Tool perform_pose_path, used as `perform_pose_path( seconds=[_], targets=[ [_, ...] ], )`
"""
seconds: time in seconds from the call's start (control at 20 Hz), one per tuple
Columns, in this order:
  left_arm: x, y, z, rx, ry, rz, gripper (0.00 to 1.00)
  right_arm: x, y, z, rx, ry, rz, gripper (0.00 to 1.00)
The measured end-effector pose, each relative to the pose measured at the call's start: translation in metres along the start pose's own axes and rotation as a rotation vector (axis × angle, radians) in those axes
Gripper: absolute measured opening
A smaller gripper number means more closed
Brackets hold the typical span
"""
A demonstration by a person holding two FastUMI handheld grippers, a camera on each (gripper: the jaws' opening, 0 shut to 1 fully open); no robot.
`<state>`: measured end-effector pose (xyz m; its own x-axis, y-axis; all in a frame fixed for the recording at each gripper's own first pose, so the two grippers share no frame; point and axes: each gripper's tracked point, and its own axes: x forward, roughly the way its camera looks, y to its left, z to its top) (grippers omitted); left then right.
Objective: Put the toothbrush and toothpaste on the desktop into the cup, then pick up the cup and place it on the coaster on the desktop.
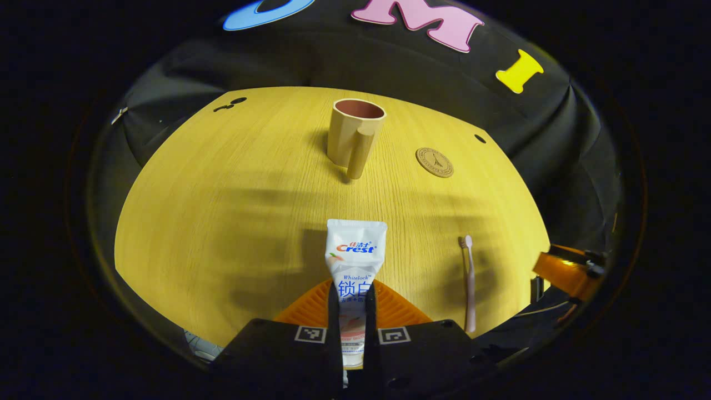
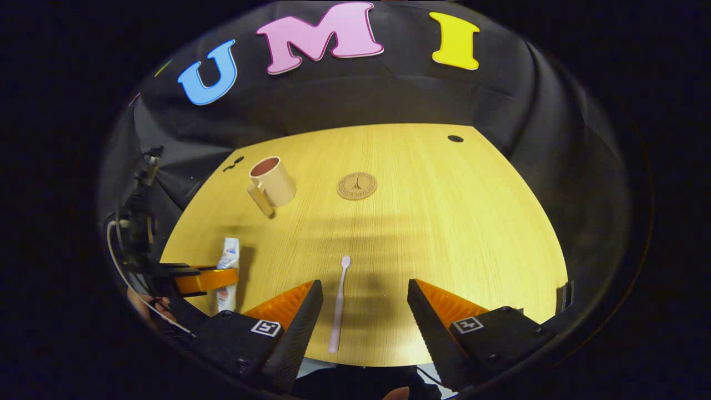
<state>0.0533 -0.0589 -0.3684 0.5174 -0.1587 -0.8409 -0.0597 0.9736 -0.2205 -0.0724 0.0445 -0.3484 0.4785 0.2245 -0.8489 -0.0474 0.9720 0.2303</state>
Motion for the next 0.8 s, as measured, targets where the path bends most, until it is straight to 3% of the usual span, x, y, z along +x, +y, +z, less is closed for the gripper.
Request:
perform_pose_path(
  seconds=[0.05,0.15,0.55,0.6,0.7,0.75,0.8],
  targets=[
    [-0.005,-0.002,0.0,-0.009,-0.014,-0.02,0.24,0.006,0.003,-0.005,-0.011,0.017,-0.002,0.95],
    [-0.022,-0.002,0.0,-0.025,-0.042,-0.049,0.18,0.02,0.008,-0.015,-0.042,0.048,-0.012,0.93],
    [-0.056,0.015,0.0,-0.056,-0.111,-0.096,0.18,0.068,0.025,-0.048,-0.085,0.167,-0.051,0.88],
    [-0.06,0.02,-0.002,-0.06,-0.111,-0.093,0.13,0.071,0.026,-0.049,-0.085,0.174,-0.062,0.84],
    [-0.066,0.027,-0.003,-0.066,-0.116,-0.092,0.18,0.076,0.028,-0.05,-0.074,0.184,-0.079,0.78],
    [-0.066,0.032,-0.005,-0.065,-0.116,-0.088,0.13,0.078,0.029,-0.05,-0.066,0.185,-0.084,0.77],
    [-0.068,0.037,-0.004,-0.061,-0.116,-0.085,0.18,0.079,0.029,-0.051,-0.061,0.19,-0.092,0.63]
  ],
)
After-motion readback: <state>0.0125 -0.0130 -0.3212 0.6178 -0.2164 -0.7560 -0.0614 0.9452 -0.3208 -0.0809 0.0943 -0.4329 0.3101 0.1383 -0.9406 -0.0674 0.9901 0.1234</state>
